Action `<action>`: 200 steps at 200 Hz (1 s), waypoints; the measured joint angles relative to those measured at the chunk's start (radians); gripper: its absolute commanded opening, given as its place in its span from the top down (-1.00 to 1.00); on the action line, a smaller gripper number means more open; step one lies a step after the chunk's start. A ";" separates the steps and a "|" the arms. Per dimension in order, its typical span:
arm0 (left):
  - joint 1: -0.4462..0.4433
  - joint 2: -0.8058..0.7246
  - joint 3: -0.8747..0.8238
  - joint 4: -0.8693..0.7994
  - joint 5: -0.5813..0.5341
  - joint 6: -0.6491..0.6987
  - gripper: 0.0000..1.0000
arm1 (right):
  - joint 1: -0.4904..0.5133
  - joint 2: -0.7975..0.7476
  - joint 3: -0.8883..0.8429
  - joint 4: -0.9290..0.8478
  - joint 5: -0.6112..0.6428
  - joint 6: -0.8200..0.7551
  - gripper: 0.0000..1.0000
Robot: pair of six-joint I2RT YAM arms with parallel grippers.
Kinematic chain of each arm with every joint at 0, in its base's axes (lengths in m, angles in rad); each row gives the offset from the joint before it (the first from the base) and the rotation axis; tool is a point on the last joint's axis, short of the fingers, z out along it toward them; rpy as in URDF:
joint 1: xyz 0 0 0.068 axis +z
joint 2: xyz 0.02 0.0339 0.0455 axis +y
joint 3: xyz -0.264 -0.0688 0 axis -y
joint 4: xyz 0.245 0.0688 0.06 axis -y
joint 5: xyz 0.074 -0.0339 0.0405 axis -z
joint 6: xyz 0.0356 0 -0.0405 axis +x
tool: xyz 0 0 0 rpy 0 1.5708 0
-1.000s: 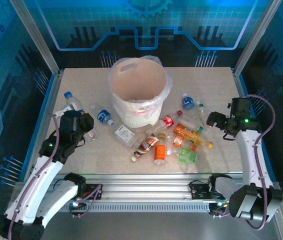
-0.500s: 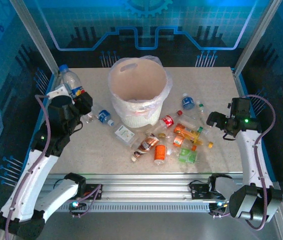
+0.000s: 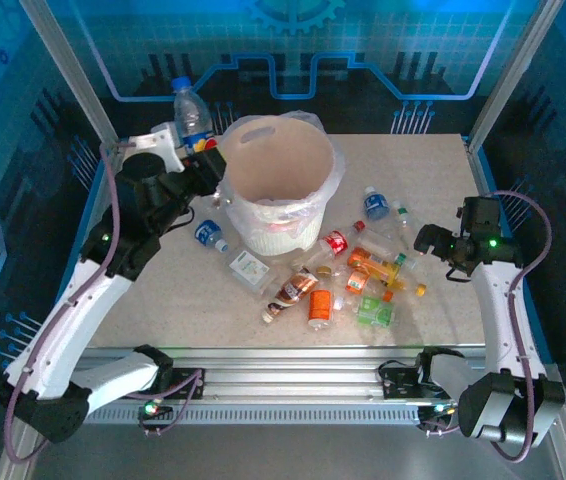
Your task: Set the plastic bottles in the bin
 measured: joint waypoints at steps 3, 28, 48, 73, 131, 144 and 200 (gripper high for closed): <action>-0.005 0.009 0.010 0.004 0.004 0.004 0.80 | 0.000 0.000 0.000 0.000 0.000 0.000 -0.99; -0.035 0.089 0.090 0.026 0.045 0.039 0.79 | 0.000 -0.004 0.000 0.000 0.000 0.000 -0.99; -0.050 0.163 0.164 0.027 0.084 0.069 0.79 | 0.000 -0.007 0.000 0.000 0.000 0.003 -0.99; -0.068 0.238 0.229 0.029 0.138 0.114 0.76 | 0.000 -0.008 0.000 0.000 0.000 0.005 -0.99; -0.079 0.357 0.256 0.071 0.209 0.250 0.73 | 0.000 -0.008 0.000 0.003 -0.001 0.015 -0.99; -0.079 0.365 0.232 0.099 0.208 0.281 0.73 | 0.000 -0.008 0.000 0.003 -0.001 0.016 -0.99; -0.079 0.458 0.168 0.201 0.217 0.375 0.55 | 0.000 -0.008 0.000 0.007 -0.010 0.018 -0.99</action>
